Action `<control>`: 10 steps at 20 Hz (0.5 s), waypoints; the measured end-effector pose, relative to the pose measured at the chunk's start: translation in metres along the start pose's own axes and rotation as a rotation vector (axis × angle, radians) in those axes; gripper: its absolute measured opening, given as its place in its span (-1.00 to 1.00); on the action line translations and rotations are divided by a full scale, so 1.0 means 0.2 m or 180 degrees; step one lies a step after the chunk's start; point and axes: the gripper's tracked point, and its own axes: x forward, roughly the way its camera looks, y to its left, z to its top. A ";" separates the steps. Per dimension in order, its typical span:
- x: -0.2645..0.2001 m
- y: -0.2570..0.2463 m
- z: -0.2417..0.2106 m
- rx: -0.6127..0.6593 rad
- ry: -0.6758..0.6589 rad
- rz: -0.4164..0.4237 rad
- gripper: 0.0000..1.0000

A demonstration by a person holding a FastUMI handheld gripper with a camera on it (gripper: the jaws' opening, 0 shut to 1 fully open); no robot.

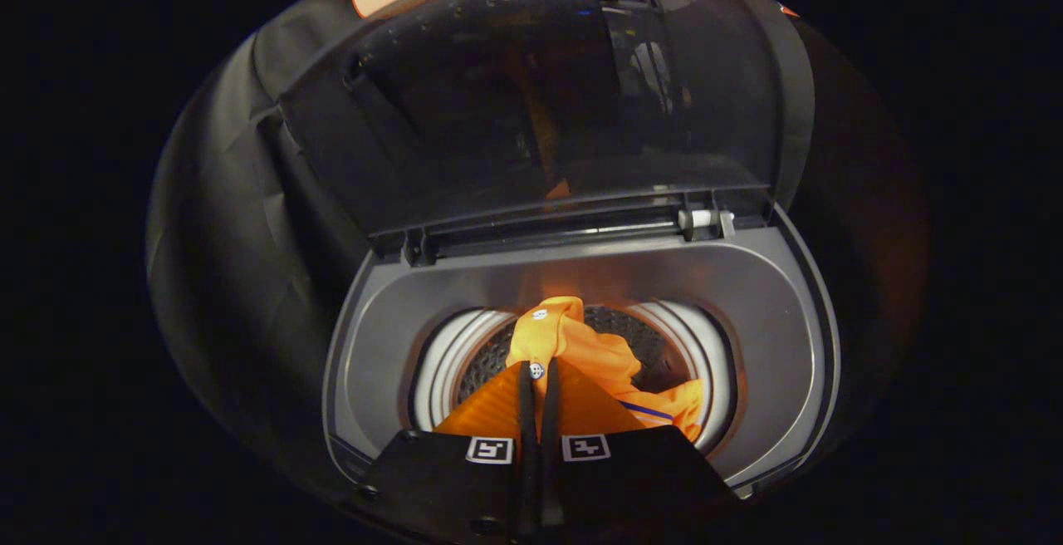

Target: Put the clothes into the washing machine and then close the washing machine lid.

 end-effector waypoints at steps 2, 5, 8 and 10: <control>0.03 -0.01 -0.04 0.0044 0.0056 -0.0029 -0.84; 0.05 -0.02 -0.12 0.0094 0.0174 -0.0021 -0.63; 0.03 -0.05 -0.09 0.0027 0.0063 -0.0074 -0.08; 0.00 -0.03 -0.10 -0.0015 0.0112 -0.0062 0.29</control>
